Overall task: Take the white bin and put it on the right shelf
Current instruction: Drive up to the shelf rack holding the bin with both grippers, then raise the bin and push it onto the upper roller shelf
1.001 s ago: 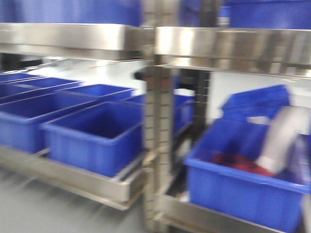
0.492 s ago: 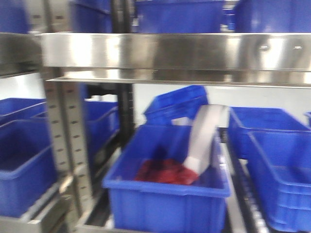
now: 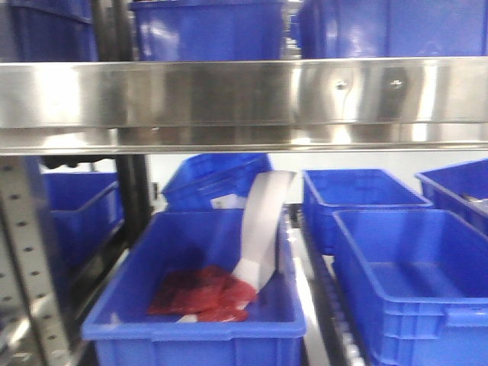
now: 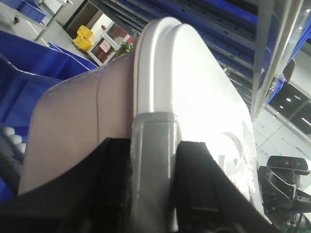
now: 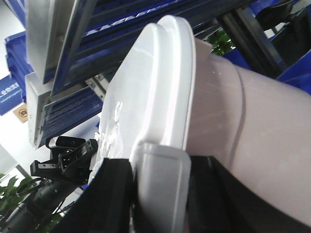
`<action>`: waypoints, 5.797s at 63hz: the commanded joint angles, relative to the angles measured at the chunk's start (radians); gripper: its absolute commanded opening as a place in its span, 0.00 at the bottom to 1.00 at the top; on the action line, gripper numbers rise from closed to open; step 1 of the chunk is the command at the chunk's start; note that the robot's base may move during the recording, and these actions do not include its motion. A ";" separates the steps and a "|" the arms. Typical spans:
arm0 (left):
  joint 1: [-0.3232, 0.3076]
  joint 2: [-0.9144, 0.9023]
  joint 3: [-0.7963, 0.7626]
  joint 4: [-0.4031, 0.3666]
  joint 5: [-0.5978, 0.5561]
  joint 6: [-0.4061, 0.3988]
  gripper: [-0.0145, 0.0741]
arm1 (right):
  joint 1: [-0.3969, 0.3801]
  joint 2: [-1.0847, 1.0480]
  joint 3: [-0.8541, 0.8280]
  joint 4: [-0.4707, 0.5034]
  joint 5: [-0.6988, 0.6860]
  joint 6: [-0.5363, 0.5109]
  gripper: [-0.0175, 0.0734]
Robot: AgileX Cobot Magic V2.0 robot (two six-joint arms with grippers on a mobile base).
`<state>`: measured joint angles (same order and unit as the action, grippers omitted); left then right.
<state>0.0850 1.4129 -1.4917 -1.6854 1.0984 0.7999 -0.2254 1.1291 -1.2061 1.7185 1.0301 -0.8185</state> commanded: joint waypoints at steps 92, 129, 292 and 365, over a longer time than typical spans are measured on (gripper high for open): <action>-0.035 -0.040 -0.036 -0.055 0.203 0.022 0.07 | 0.027 -0.034 -0.035 0.124 0.209 -0.009 0.45; -0.035 -0.040 -0.036 -0.055 0.203 0.022 0.07 | 0.027 -0.034 -0.035 0.124 0.208 -0.009 0.45; 0.057 0.127 -0.036 0.289 -0.126 -0.081 0.70 | 0.452 0.717 -0.557 0.175 -0.027 0.120 0.90; 0.057 0.115 -0.236 0.802 -0.129 -0.094 0.72 | 0.379 0.606 -0.680 -0.777 -0.250 0.124 0.89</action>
<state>0.1480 1.5727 -1.6908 -0.8563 0.9897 0.7114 0.1570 1.8044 -1.8456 0.9076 0.8276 -0.6819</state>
